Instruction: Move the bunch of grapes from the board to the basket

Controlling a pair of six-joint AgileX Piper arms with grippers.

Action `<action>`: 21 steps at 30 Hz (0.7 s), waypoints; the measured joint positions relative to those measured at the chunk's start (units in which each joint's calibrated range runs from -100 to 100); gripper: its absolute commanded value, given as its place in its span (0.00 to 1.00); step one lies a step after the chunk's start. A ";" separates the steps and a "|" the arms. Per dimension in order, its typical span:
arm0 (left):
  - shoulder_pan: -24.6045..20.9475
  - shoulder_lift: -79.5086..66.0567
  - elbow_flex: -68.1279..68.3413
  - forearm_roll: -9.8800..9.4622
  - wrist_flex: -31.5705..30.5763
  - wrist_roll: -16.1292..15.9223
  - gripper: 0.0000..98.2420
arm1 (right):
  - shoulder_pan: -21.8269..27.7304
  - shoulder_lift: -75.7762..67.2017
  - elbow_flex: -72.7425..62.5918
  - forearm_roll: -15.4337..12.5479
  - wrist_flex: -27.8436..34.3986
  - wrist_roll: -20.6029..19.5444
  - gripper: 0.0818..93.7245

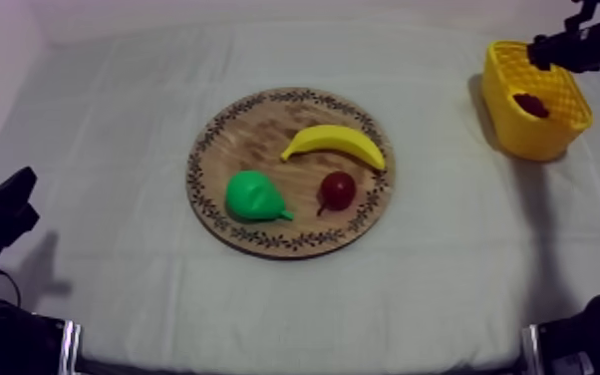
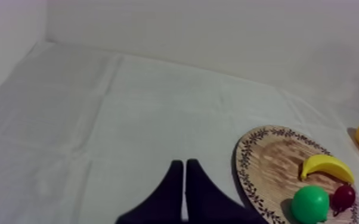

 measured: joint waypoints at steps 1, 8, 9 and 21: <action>0.00 0.00 0.00 0.00 0.00 0.00 0.00 | 0.03 -1.65 0.95 -0.73 -0.27 0.64 0.55; 0.00 0.00 0.00 0.00 0.00 0.00 0.00 | 0.43 -14.37 9.29 -6.16 -0.89 5.91 0.51; 0.00 0.00 0.00 0.00 0.00 0.00 0.00 | 0.48 -15.91 10.38 -6.95 -1.00 6.71 0.51; 0.00 0.00 0.00 0.00 0.00 0.00 0.00 | -1.16 -40.18 29.78 -25.88 -8.85 23.87 0.46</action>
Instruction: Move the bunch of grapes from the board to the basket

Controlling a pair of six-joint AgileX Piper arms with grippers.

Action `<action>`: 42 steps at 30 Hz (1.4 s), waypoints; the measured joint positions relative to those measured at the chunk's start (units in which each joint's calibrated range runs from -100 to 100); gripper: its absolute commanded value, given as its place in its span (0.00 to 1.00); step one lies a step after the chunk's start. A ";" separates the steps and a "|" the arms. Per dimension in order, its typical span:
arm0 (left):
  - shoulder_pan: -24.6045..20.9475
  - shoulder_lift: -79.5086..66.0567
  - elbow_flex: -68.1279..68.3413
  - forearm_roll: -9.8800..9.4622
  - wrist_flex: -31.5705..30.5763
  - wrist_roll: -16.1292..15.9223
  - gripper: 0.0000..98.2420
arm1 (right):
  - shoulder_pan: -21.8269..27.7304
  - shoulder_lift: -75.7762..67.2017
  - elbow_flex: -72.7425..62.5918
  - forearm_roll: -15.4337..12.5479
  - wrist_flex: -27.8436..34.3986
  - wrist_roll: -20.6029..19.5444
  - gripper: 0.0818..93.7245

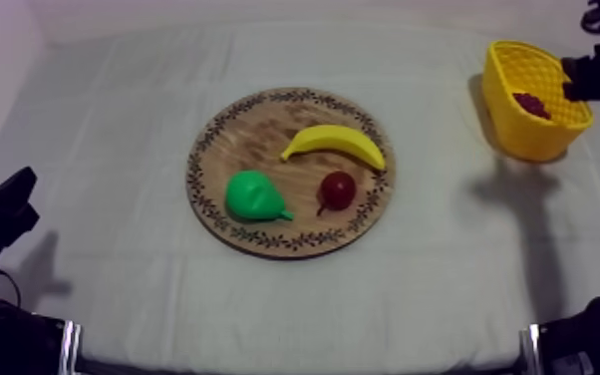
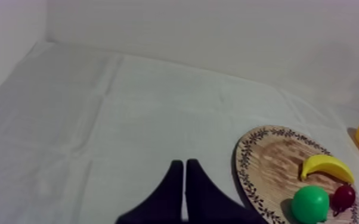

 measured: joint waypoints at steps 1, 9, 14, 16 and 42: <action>0.00 0.00 0.00 0.00 0.00 0.00 0.00 | -0.15 -1.81 1.46 -1.53 -0.28 1.42 0.46; 0.00 0.00 0.00 0.00 0.00 0.00 0.00 | -1.17 -18.76 14.70 -8.62 -0.97 10.61 0.42; 0.00 0.00 0.00 0.00 0.00 0.00 0.00 | -1.31 -28.16 20.97 -10.98 -0.87 13.32 0.39; 0.00 0.00 0.00 0.00 0.00 0.00 0.00 | -1.45 -31.74 23.38 -11.43 -0.93 13.84 0.38; 0.00 0.00 0.00 0.00 0.00 0.00 0.00 | -1.54 -58.93 34.28 9.74 21.81 -2.43 0.02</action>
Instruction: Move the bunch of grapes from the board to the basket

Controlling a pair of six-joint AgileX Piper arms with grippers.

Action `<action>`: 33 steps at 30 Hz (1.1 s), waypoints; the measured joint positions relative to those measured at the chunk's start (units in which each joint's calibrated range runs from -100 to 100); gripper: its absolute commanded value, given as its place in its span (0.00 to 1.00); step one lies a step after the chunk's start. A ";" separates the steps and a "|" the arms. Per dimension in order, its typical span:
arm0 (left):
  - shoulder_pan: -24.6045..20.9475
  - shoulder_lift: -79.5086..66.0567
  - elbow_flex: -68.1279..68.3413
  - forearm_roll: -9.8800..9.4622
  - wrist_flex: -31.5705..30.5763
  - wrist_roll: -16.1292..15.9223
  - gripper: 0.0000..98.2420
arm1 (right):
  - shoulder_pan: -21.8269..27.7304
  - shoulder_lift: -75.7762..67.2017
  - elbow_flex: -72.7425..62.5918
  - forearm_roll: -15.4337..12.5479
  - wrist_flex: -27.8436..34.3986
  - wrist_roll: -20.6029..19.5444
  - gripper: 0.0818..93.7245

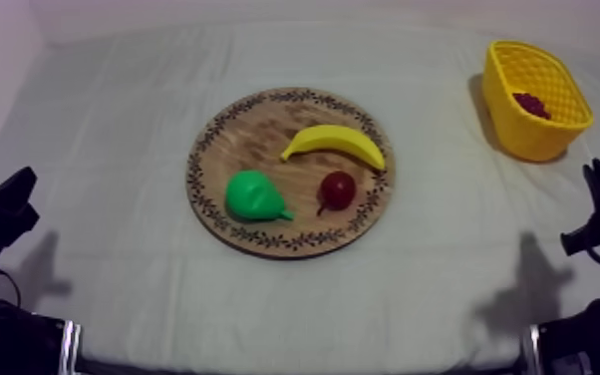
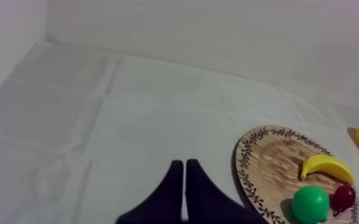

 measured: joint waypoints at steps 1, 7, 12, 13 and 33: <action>0.00 0.00 0.00 0.00 0.00 0.00 0.00 | -0.04 -0.15 0.00 0.58 0.86 -1.29 0.01; 0.00 0.00 0.00 0.00 0.00 0.00 0.00 | -0.84 -0.47 0.00 3.89 6.84 -11.12 0.00; 0.00 0.00 0.00 0.00 0.00 0.00 0.00 | -1.09 -0.47 0.00 4.12 8.14 -17.99 0.00; 0.00 0.00 0.00 0.00 0.00 0.00 0.00 | -1.09 -0.47 0.00 4.12 8.45 -18.95 0.00; 0.00 0.00 0.00 0.00 0.00 0.00 0.00 | -1.17 -0.47 0.00 4.26 8.89 -12.66 0.00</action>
